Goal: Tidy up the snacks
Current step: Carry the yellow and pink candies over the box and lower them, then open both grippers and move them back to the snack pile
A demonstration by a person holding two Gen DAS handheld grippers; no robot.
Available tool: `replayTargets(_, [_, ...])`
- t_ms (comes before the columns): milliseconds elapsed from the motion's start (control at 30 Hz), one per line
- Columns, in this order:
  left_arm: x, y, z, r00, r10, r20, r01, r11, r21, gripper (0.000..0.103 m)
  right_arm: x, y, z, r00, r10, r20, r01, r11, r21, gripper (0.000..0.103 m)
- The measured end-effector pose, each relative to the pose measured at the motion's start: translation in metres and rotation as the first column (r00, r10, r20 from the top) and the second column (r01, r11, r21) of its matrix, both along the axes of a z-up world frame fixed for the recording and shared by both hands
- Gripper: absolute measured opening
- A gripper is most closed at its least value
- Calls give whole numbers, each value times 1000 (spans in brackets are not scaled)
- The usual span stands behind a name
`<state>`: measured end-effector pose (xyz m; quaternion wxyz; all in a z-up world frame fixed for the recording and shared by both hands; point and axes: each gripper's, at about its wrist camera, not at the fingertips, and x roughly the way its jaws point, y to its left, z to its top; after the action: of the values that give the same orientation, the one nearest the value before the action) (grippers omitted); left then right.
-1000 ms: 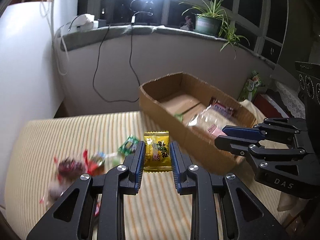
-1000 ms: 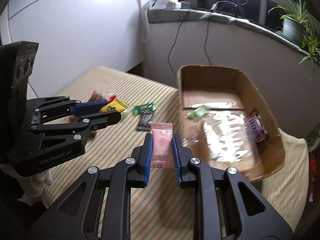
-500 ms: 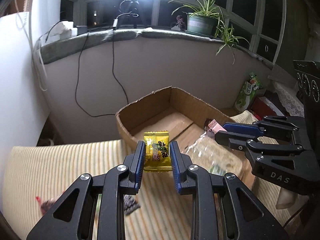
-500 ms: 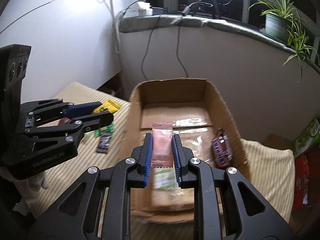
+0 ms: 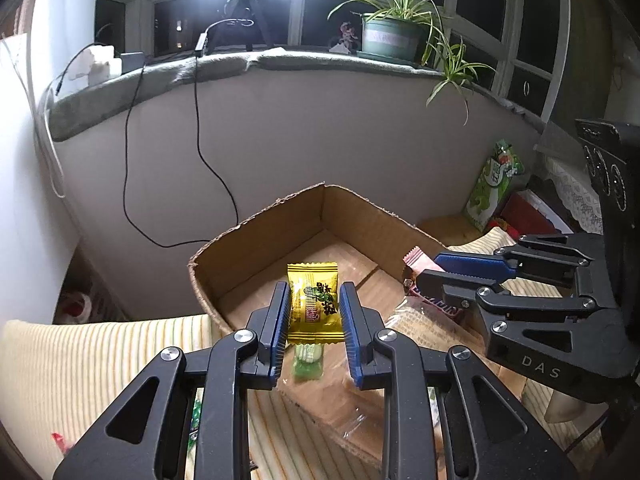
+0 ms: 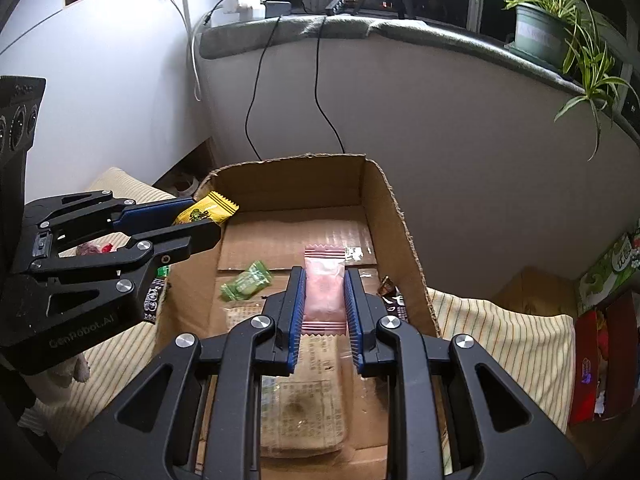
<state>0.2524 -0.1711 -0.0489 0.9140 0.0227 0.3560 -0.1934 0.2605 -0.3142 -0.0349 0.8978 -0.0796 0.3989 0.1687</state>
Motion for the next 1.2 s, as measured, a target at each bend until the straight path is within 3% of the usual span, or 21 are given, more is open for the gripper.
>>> replayTargets(567, [6, -9, -3, 1000, -17, -15, 17, 1000, 17, 25, 6, -6, -4, 1000, -26, -16, 25, 1000, -6, 22])
replayTargets(700, [5, -7, -1, 1000, -11, -11, 11, 1000, 20, 28, 5, -9, -2, 999, -42, -7, 42, 999, -9, 45])
replayTargets(833, [3, -5, 1, 1000, -10, -6, 10, 1000, 17, 32, 1, -8, 1, 999, -45, 3, 45, 999, -15, 52])
replayTargets(900, [0, -4, 3, 1000, -10, -1, 10, 1000, 17, 32, -1, -8, 3, 999, -49, 10, 50, 999, -20, 61])
replayTargets(1133, [-13, 2, 14, 1000, -1, 15, 1, 1000, 12, 33, -10, -6, 10, 998, -59, 17, 59, 998, -20, 66])
replayTargets(1200, [-19, 5, 18, 1000, 1, 23, -1, 1000, 10, 37, -15, -5, 14, 998, -63, 26, 63, 998, -19, 75])
